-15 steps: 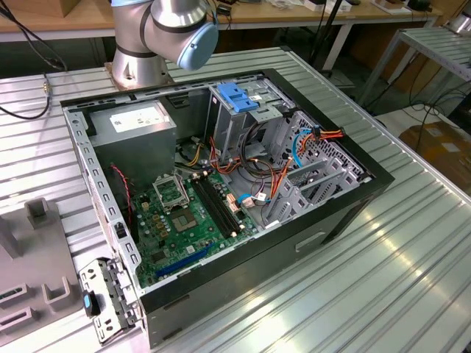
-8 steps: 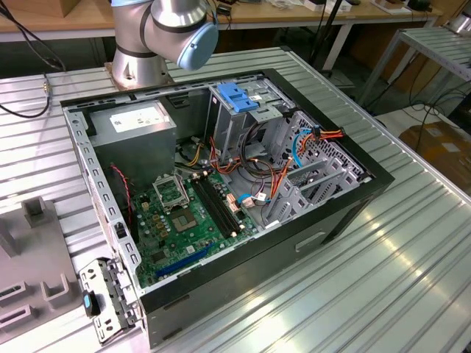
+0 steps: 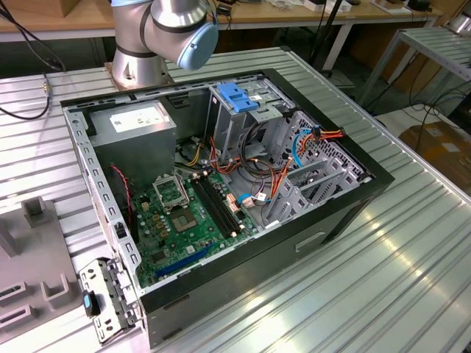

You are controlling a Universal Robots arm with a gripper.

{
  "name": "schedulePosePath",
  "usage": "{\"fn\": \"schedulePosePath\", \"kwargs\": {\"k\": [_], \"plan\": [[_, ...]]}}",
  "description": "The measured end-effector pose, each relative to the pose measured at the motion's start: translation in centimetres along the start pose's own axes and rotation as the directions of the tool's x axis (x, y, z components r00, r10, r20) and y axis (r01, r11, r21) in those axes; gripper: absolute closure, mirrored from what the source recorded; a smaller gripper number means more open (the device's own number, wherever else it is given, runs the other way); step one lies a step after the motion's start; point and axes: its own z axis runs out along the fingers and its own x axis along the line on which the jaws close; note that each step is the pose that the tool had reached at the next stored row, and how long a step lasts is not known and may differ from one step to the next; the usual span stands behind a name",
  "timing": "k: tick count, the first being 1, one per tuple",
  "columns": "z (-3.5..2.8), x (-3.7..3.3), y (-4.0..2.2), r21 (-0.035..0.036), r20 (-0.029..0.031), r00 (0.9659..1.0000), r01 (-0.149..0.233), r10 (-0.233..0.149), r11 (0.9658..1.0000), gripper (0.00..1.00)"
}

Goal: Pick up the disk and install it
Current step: 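Pick up the disk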

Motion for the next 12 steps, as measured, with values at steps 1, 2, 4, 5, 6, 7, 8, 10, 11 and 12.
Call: {"fn": "schedulePosePath", "kwargs": {"k": [1,2,4,5,6,7,8,10,11,12], "plan": [[0.01,0.0,0.0,0.0001,0.0,1.0,0.0,0.0,1.0,0.63],[0.03,0.0,0.0,0.0002,0.0001,1.0,0.0,0.0,1.0,0.63],[0.03,0.0,0.0,0.0002,0.0001,1.0,0.0,0.0,1.0,0.63],[0.04,0.0,0.0,0.0002,0.0001,1.0,0.0,0.0,1.0,0.63],[0.04,0.0,0.0,0.0001,0.0,1.0,0.0,0.0,1.0,0.63],[0.05,0.0,0.0,0.0002,0.0001,1.0,0.0,0.0,1.0,0.63],[0.06,0.0,0.0,0.0003,0.0001,1.0,0.0,0.0,1.0,0.63],[0.06,0.0,0.0,0.0002,0.0,1.0,0.0,0.0,1.0,0.63],[0.06,0.0,0.0,0.0003,0.0001,1.0,-0.002,0.002,1.0,0.63],[0.06,0.0,0.0,0.0002,0.0001,1.0,-0.007,0.007,1.0,0.63]]}}
